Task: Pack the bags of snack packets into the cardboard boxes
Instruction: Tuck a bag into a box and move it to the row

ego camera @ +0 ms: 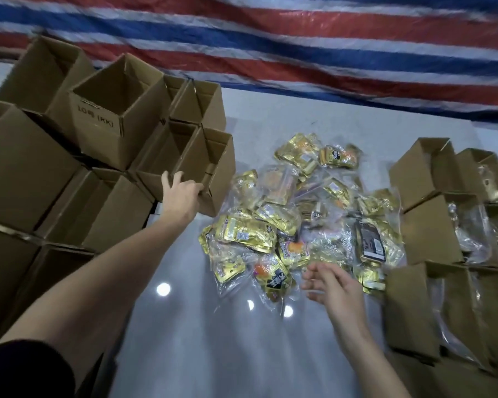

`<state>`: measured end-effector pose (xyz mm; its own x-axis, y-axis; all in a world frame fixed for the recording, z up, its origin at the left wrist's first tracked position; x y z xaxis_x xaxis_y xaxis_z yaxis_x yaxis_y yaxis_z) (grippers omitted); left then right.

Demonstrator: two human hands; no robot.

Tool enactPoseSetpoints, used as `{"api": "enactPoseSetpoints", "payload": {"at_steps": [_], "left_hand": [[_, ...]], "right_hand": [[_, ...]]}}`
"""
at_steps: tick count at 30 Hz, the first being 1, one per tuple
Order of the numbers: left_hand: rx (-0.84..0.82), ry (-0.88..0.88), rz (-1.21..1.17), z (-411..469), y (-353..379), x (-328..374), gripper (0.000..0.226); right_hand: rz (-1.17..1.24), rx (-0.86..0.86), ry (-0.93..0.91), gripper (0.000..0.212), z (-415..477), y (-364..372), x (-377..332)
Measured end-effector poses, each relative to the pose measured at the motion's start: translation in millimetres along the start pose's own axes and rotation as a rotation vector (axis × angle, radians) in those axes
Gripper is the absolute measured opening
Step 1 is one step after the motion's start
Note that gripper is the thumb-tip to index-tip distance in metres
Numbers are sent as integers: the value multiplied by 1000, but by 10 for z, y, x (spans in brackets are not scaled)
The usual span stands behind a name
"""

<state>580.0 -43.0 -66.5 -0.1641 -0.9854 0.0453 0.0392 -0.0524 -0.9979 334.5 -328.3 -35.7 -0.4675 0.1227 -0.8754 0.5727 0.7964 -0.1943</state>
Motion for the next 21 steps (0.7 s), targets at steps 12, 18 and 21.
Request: {"api": "enactPoseSetpoints", "payload": {"at_steps": [12,18,21], "left_hand": [[587,0,-354,-286,-1651,130,28],[680,227,-491,-1385,-1890,761,40],[578,377,-627,-1868,-1552,1185,45]], "right_hand": [[5,-27,36,23,-175,67,111],[34,-48,60,24,-438,-72,237],[-13,-12,93,24,-519,-220,393]]}}
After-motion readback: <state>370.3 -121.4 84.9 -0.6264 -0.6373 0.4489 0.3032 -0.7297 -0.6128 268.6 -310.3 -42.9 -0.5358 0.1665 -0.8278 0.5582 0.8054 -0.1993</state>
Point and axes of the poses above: each hand's wrist, its own z-axis towards the middle knuckle, its own y-axis out of the palm, x = y × z, the point moved 10 cm from there along z, towards the middle knuckle, and after that the axes turned 10 degrees about x, right-handed, at the moved point
